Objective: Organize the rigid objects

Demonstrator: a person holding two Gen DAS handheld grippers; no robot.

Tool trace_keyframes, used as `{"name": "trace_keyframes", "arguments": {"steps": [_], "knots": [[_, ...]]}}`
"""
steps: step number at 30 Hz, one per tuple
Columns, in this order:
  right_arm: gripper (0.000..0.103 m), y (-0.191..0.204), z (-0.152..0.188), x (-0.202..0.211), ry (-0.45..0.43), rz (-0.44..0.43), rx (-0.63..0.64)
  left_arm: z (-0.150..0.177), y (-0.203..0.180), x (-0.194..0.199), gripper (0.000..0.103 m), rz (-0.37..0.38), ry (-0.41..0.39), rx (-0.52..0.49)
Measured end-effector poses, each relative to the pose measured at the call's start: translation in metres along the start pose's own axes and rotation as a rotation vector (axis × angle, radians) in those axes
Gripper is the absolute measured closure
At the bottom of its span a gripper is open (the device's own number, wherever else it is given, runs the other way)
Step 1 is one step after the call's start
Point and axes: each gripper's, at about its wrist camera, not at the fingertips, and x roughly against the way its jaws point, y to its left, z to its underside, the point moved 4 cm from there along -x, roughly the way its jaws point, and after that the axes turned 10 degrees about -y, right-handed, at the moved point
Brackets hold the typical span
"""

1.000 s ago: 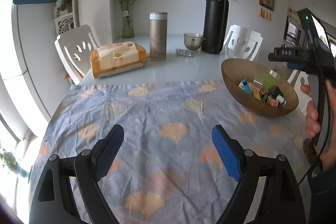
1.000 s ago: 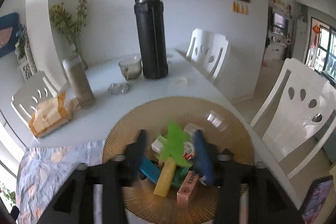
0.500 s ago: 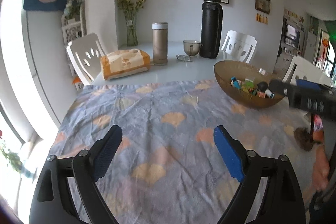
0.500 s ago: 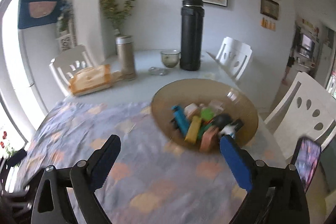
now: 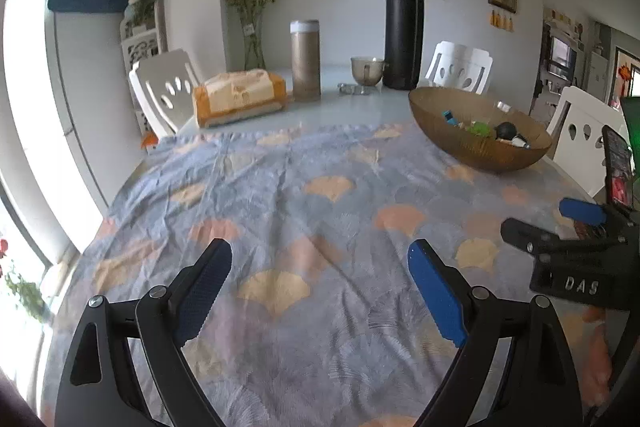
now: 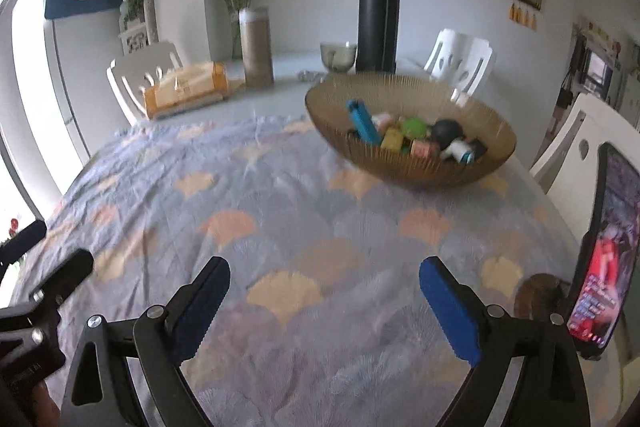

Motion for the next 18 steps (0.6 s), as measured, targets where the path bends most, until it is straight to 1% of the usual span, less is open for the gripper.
{"name": "trace_keyframes", "arguments": {"steps": [2,4,6,7,11,14,18], "knots": [[0.008,0.003,0.006,-0.005,0.017,0.004,0.015,0.006,0.003,-0.006,0.014,-0.003,0.016,0.015],[0.008,0.007,0.012,-0.01,0.028,0.009,0.027,0.012,0.007,-0.014,0.014,-0.013,0.061,0.036],[0.008,0.008,0.018,-0.015,0.048,0.023,0.032,0.013,0.014,-0.016,0.014,-0.007,0.067,0.075],[0.008,0.009,0.017,-0.015,0.045,0.033,0.036,0.014,0.017,-0.016,0.014,-0.003,0.067,0.099],[0.008,0.013,0.018,-0.011,0.022,0.06,0.06,0.017,0.024,-0.018,0.014,0.014,0.084,0.142],[0.008,0.024,0.019,-0.009,0.004,0.089,0.124,0.017,0.023,-0.019,0.014,0.015,0.091,0.143],[0.008,0.028,0.02,-0.008,0.002,0.091,0.151,0.017,0.017,-0.017,0.013,0.007,0.084,0.108]]}}
